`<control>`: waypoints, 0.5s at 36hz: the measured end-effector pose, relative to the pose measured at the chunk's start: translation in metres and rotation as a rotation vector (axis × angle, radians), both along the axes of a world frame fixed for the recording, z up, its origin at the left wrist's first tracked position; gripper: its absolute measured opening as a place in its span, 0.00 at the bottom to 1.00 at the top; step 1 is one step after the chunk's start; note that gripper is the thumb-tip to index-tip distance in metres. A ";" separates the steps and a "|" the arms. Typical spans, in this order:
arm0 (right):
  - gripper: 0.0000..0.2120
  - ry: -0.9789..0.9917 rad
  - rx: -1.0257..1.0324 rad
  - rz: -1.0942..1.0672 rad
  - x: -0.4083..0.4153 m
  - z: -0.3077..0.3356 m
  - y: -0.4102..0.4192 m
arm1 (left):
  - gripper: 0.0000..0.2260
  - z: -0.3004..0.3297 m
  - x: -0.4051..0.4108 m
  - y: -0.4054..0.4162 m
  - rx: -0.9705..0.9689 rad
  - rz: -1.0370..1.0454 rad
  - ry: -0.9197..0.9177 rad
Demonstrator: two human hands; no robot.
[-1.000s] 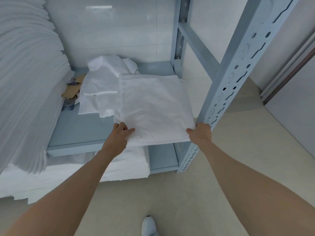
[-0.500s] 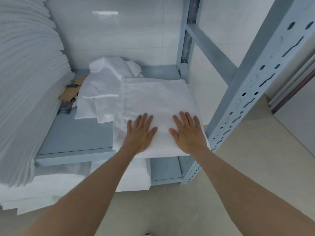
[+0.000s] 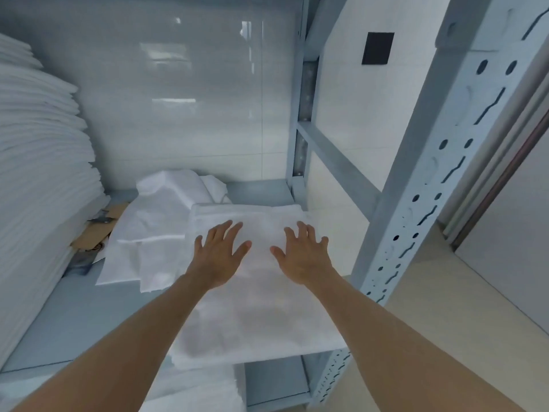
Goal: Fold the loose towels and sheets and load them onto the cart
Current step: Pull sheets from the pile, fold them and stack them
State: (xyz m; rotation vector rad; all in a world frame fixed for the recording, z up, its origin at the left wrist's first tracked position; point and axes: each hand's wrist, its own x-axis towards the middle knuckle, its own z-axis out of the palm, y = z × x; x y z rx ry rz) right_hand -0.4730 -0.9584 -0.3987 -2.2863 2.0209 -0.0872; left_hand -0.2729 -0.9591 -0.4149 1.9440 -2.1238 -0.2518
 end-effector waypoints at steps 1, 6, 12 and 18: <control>0.30 -0.021 0.001 -0.035 0.001 0.001 -0.006 | 0.27 0.003 -0.003 -0.005 0.004 -0.001 0.011; 0.26 -0.144 0.046 -0.269 -0.004 -0.014 -0.033 | 0.27 -0.014 -0.019 -0.017 0.065 -0.043 0.020; 0.22 -0.261 0.020 -0.426 -0.013 -0.039 -0.071 | 0.28 -0.075 -0.020 -0.017 0.070 -0.102 -0.071; 0.29 -0.390 -0.017 -0.480 -0.020 -0.054 -0.110 | 0.32 -0.084 -0.015 -0.042 -0.063 -0.167 -0.061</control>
